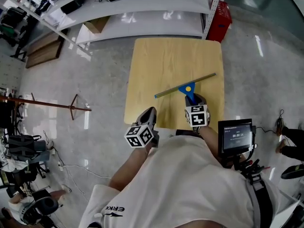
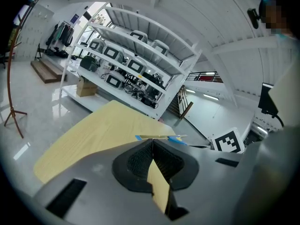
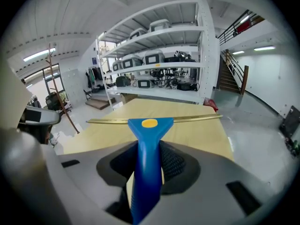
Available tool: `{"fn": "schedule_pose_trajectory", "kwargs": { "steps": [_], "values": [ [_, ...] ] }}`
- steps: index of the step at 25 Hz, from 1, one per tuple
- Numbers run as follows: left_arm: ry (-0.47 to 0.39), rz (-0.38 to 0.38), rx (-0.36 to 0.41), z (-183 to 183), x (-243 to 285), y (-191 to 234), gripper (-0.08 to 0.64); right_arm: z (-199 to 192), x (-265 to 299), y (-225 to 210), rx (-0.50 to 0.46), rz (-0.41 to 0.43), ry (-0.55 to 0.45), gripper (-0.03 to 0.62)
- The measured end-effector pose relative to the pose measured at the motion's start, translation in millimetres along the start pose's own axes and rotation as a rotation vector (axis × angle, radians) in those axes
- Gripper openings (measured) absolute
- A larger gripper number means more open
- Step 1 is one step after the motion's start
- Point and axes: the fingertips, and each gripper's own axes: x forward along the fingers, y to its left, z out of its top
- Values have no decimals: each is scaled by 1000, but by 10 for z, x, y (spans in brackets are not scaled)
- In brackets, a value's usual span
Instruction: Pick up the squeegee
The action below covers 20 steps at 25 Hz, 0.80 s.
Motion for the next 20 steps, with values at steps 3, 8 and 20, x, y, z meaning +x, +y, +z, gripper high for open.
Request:
{"fn": "schedule_pose_trajectory", "kwargs": {
  "steps": [3,8,20],
  "values": [
    [-16,-28,16,66,114,-23,5,169,-77,-49,5,-9,-60,129],
    [-31,-78,36,109,9,-180,5,352,-474,-10,33,-23,-143,130],
    [-39,-198,61,-104,-639,-724,5,135,-1777,180,123,-84,-244,130]
  ]
}}
